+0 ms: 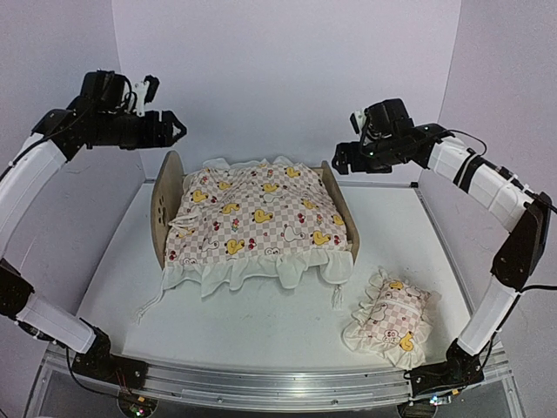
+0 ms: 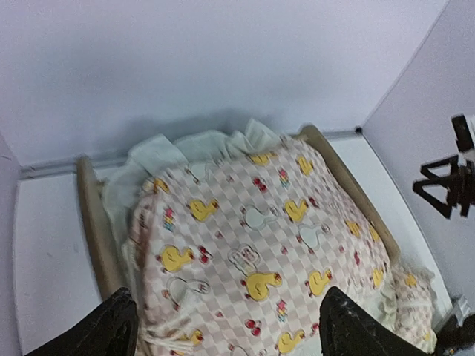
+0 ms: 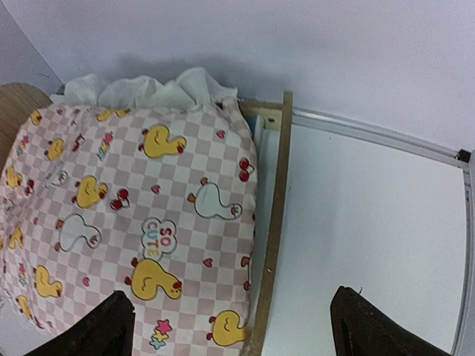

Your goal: Set up the pet bed

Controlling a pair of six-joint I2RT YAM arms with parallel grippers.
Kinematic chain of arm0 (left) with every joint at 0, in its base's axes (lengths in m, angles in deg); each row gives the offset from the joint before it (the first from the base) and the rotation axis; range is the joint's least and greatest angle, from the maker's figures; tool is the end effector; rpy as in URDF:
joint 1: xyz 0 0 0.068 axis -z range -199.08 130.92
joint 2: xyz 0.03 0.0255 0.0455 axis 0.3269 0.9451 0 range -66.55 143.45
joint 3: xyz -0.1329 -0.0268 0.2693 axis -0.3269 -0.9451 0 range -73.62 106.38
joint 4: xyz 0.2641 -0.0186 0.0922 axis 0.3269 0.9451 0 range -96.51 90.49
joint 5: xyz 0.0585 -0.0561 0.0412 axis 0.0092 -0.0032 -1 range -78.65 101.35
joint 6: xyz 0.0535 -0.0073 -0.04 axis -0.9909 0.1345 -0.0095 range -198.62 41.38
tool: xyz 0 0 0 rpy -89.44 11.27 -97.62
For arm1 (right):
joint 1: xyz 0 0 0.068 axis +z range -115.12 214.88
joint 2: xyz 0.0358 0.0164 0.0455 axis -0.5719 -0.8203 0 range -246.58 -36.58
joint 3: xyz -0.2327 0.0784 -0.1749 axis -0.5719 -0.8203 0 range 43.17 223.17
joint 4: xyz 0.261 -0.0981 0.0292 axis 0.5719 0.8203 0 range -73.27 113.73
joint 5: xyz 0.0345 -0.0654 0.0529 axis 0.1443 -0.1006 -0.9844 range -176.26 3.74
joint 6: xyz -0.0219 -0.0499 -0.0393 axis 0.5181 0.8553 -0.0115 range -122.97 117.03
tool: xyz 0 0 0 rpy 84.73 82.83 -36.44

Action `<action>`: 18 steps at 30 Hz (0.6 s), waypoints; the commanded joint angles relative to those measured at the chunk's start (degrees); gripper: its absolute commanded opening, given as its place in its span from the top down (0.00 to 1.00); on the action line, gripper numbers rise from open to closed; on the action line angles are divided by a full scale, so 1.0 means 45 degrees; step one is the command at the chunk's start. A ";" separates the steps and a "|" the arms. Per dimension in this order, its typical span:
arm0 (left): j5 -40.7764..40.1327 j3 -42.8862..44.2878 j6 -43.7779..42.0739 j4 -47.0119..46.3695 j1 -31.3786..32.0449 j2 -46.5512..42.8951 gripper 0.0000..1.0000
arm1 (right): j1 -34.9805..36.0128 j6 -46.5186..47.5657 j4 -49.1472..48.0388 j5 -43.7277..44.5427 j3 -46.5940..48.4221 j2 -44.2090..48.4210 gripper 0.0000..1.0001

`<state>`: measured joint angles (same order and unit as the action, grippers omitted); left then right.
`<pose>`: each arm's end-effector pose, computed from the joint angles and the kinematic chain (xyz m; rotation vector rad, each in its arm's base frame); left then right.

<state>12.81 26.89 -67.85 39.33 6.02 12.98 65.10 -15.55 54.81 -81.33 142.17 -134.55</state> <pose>0.2787 -0.1320 0.4994 0.2697 2.0122 -0.4240 0.3707 0.2106 0.3922 -0.2949 2.2137 0.3160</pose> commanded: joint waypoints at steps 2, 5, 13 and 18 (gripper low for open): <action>0.3527 -0.1967 0.1581 -0.1733 0.1458 0.0518 0.16 | -0.0567 -0.0933 0.1036 -0.0377 -0.0797 -0.0105 0.17; 0.3042 -0.1433 0.1793 -0.2620 0.3601 0.1621 0.12 | -0.0581 -0.0711 0.0782 -0.2170 -0.1749 0.0015 0.23; 0.0460 0.0388 0.0531 -0.4772 0.6832 0.5547 0.09 | -0.0838 -0.0808 0.0091 -0.0774 -0.6134 0.3199 0.09; -0.0494 0.2687 -0.0211 -0.4492 0.7379 0.8406 0.08 | -0.2234 -0.1801 -0.3019 -0.5179 -1.0639 0.6070 0.10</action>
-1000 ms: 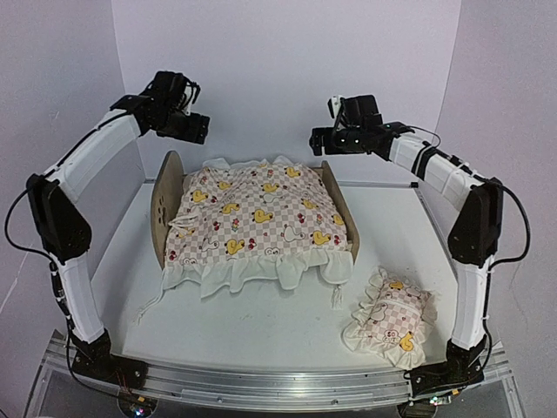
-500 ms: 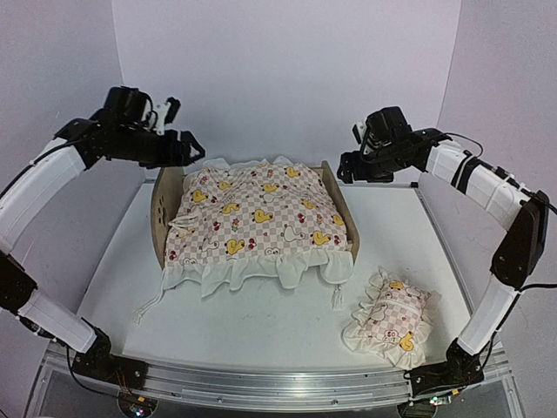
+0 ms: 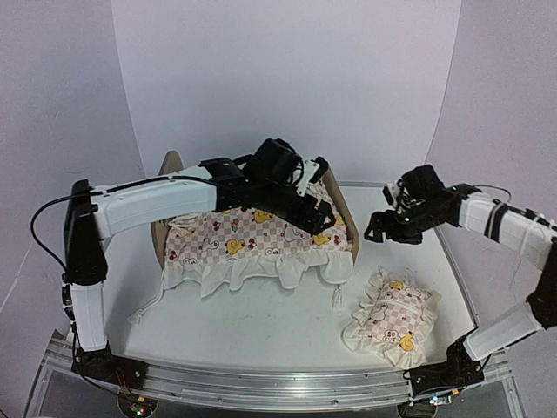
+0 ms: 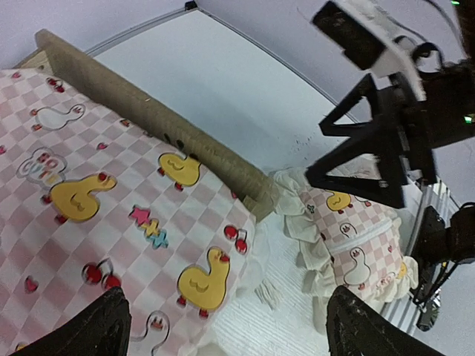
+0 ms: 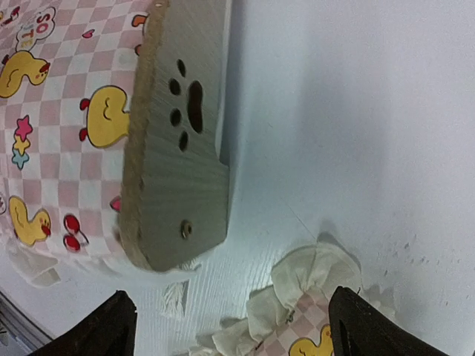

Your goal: Set up the pet bed

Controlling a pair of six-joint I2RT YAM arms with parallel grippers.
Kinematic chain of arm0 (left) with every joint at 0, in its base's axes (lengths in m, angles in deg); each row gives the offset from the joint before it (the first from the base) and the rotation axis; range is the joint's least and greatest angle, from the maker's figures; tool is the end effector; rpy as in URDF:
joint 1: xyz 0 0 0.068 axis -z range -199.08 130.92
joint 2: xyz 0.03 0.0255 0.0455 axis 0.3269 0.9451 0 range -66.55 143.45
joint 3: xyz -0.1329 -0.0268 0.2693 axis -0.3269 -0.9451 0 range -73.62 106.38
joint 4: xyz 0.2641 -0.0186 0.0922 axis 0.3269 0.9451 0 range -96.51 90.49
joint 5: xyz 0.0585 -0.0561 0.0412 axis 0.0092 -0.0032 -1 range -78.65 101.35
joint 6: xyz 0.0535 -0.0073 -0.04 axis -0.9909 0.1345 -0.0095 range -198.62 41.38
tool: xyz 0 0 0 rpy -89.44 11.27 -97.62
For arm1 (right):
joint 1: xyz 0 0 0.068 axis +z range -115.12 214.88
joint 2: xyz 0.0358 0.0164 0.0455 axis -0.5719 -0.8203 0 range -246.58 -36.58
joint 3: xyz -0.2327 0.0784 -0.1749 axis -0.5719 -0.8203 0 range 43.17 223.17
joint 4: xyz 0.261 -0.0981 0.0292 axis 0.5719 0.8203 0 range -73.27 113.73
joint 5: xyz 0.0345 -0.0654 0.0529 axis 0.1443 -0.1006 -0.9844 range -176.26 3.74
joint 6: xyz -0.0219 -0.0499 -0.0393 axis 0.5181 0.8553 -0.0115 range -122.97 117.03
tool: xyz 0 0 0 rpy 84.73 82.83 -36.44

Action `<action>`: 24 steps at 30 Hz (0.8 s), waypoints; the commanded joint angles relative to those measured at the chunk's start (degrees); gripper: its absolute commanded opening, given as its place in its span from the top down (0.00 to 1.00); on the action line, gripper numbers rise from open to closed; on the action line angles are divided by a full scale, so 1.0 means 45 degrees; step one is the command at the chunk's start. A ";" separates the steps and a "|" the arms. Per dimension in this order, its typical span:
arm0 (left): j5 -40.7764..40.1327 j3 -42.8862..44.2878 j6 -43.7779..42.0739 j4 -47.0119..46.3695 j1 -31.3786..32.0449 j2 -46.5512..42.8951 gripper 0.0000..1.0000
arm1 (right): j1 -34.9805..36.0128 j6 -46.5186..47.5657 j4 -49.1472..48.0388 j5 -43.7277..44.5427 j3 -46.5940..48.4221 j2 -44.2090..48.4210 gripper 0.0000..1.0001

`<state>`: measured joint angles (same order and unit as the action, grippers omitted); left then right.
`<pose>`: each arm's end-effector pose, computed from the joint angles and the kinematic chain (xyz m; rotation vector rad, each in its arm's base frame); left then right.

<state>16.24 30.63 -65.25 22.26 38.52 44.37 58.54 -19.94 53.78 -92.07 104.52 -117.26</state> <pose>0.2635 -0.4236 0.3426 0.9125 2.1110 -0.7683 0.2844 0.1306 0.2660 -0.1912 2.5910 0.3958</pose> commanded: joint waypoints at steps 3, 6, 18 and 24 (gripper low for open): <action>-0.1142 0.2662 -0.0880 -0.0580 0.0222 0.2452 0.09 | -0.0695 -0.1621 -0.5557 -0.4631 -0.4820 0.3832 0.10; -0.1416 0.3059 -0.0733 -0.0316 0.0182 0.3008 0.15 | -0.0096 -0.1986 -0.7915 -0.4581 -0.6585 0.4493 0.10; -0.1133 0.0554 0.0470 -0.0377 0.0160 0.0080 0.09 | 0.3067 -0.2621 -1.6032 0.0918 -0.9108 0.1593 0.14; -0.1361 -0.1128 0.0559 -0.0732 0.0168 -0.1533 0.08 | 0.3589 -0.2549 -1.7059 0.1408 -0.8669 0.0428 0.42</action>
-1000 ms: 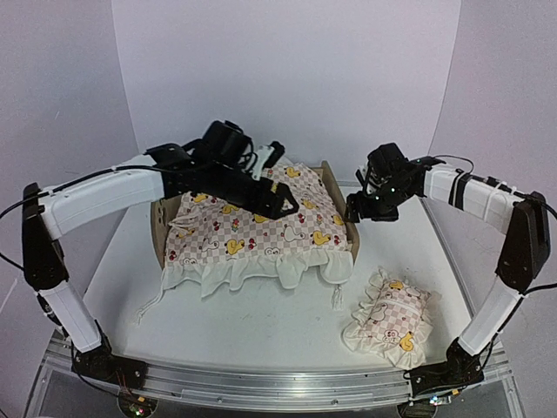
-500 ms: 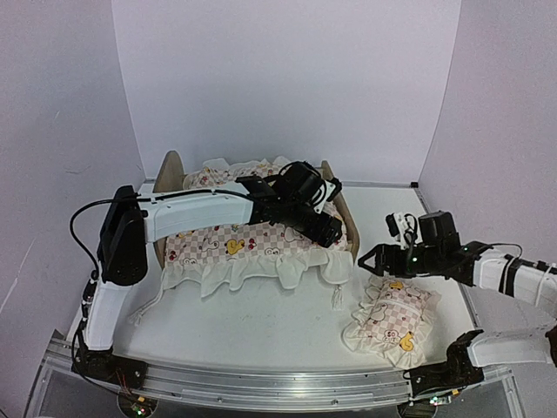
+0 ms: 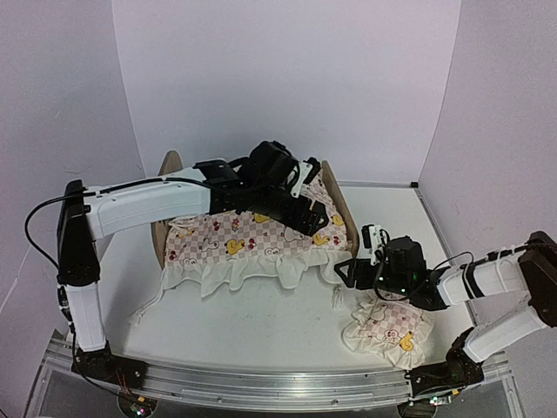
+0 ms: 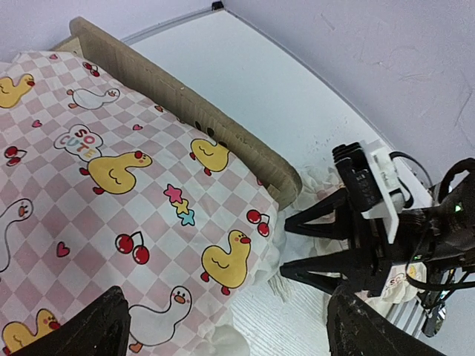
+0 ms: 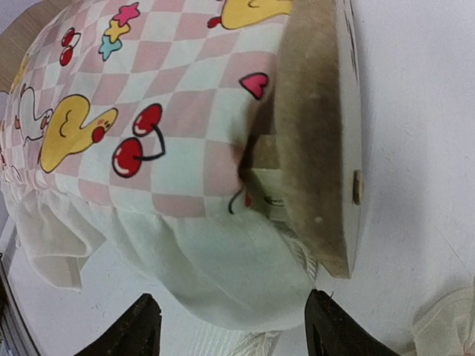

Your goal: Set up the pet bed

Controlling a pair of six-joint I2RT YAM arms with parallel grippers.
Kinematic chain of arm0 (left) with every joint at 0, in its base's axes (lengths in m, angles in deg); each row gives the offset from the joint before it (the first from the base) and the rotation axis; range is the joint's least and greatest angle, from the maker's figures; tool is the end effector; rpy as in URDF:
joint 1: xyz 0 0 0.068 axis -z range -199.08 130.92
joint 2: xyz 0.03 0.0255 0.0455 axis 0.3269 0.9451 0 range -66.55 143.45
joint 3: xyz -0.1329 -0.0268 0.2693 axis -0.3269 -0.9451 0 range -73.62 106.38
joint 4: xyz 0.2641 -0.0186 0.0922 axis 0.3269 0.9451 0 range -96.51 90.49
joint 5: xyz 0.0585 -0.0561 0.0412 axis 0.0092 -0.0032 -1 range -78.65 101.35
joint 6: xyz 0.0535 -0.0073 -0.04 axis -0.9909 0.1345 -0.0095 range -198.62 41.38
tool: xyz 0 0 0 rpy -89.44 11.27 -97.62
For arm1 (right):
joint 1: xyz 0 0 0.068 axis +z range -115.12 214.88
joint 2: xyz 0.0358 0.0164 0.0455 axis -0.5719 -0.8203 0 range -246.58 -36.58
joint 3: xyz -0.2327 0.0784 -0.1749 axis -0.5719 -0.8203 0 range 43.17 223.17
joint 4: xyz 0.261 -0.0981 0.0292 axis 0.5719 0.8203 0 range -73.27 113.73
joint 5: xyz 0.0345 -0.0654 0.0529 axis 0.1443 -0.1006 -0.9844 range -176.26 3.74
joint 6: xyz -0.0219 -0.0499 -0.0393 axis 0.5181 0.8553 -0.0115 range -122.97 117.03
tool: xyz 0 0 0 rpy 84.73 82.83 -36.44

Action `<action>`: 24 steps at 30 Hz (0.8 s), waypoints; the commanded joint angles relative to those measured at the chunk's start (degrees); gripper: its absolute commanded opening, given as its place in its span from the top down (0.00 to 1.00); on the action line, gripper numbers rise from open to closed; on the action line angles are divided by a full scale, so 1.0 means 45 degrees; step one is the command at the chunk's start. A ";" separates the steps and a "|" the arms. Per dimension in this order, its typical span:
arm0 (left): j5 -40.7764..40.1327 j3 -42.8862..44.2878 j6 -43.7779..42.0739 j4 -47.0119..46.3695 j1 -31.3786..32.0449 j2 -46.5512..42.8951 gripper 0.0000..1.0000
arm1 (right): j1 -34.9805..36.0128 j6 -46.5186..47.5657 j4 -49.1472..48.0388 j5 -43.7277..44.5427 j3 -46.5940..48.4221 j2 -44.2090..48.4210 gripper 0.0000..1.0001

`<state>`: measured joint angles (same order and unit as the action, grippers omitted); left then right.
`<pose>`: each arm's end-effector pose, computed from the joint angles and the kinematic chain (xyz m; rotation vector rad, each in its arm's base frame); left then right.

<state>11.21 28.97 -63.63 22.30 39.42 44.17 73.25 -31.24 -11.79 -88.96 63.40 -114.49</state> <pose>0.2597 -0.4235 0.3333 0.8542 2.1442 -0.6871 0.2041 0.1648 0.1464 -0.2207 2.1581 0.7420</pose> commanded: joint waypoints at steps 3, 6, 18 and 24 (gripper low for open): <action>-0.0452 -0.1785 0.0162 -0.1542 -0.0045 -0.2270 0.05 | 0.0529 -0.0213 -0.2422 -0.0204 0.0668 -0.0003 0.76; -0.0908 -0.3000 0.0161 -0.2563 -0.0042 -0.2842 0.04 | 0.0821 -0.0664 -0.0724 -0.1377 0.1583 0.0996 1.00; 0.0854 -0.6806 0.0020 -0.7722 -0.0047 -0.3608 0.04 | 0.0926 -0.3857 0.4637 -0.4438 0.7573 -0.0113 1.00; 0.0431 -0.6351 0.0502 -0.7709 -0.0067 -0.3002 0.07 | 0.0991 -0.4133 0.4692 -0.4438 0.7861 -0.0177 1.00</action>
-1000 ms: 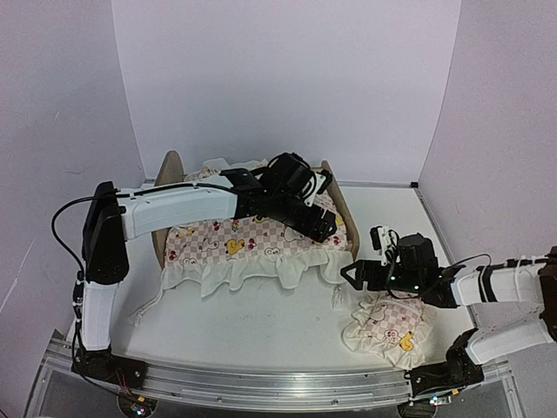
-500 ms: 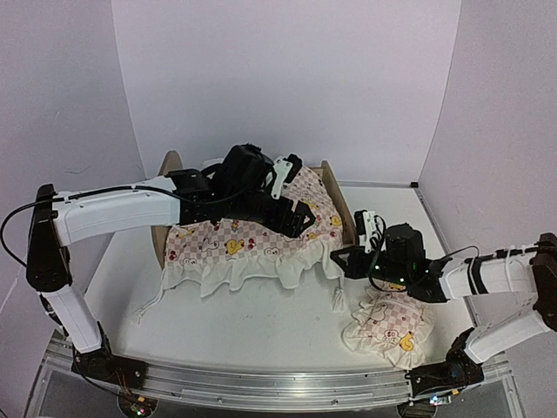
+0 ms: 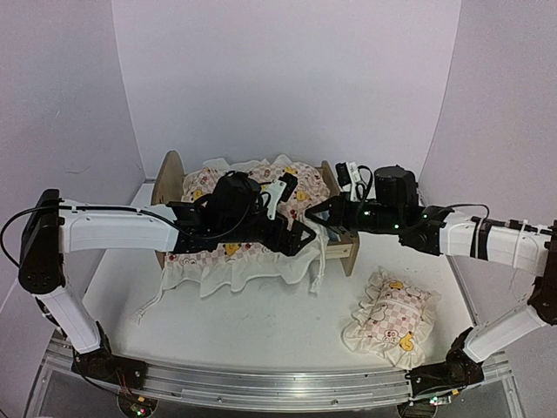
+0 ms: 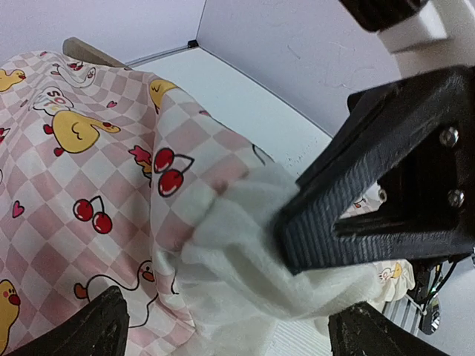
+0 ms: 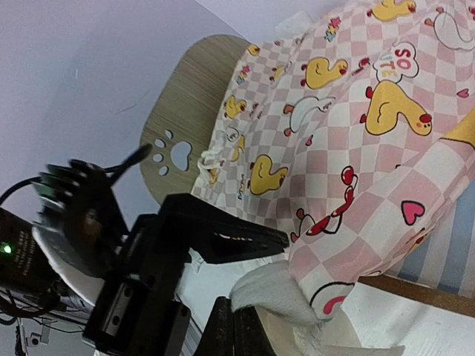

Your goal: Set up the pet bed

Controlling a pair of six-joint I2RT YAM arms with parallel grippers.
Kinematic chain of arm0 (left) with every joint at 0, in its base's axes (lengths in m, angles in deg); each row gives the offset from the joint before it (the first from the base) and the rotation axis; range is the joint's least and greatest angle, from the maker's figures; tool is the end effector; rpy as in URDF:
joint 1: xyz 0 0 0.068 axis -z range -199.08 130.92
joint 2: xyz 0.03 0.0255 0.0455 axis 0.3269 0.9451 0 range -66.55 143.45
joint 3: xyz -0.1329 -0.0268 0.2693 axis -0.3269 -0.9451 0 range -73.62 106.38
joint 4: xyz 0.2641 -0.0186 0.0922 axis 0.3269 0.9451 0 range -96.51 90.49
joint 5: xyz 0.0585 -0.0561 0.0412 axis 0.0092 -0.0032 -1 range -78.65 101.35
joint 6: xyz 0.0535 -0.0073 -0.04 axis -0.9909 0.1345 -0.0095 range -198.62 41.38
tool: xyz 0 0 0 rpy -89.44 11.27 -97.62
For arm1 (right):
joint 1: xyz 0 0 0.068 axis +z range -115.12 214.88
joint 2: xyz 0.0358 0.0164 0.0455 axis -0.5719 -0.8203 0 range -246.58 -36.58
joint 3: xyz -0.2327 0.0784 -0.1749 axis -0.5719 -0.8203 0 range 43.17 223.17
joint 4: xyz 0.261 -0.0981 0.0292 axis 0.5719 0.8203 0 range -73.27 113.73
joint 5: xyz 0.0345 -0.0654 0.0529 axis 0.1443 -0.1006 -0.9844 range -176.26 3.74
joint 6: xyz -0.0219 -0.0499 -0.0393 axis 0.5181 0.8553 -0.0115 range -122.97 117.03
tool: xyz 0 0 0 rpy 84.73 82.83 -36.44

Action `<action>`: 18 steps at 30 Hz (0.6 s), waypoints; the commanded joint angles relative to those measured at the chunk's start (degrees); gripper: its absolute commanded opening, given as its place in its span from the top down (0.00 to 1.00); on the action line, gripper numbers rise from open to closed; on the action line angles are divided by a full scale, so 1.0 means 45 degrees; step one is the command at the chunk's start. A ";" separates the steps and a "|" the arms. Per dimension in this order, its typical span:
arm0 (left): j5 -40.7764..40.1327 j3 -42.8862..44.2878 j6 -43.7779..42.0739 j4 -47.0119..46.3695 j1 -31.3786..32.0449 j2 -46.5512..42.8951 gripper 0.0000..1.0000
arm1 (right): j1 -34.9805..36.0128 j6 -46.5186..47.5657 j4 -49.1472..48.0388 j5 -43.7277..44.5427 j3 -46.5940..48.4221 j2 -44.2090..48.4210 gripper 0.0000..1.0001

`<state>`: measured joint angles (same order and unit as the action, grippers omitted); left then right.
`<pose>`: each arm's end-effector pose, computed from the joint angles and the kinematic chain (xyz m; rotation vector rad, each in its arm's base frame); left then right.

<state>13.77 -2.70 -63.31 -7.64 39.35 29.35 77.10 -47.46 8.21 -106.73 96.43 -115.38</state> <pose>0.2245 -0.3696 0.2964 0.7964 1.9371 -0.8538 0.2442 0.2469 0.3049 -0.2355 2.0771 1.3239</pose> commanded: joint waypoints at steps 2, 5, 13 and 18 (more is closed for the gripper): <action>0.0127 0.0890 0.0532 -0.1148 -0.0056 0.0481 0.07 | 0.0167 -0.0655 0.0270 -0.0427 0.0529 0.0049 1.00; 0.0249 0.1184 0.0706 -0.1145 -0.0070 0.0918 0.20 | 0.0253 -0.0863 0.0269 -0.0335 0.0555 0.0006 1.00; -0.0270 0.0633 0.1066 -0.1075 -0.0855 0.0438 1.00 | 0.0238 0.0931 0.2805 0.0553 0.1336 0.0370 0.75; 0.1056 0.0019 0.0990 -0.1127 -0.1373 -0.0243 1.00 | 0.0208 0.5542 0.5336 0.3051 0.0433 0.2156 0.36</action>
<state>14.77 -1.41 -59.09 -10.11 35.00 33.22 78.11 -39.81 24.65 -101.14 99.66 -113.22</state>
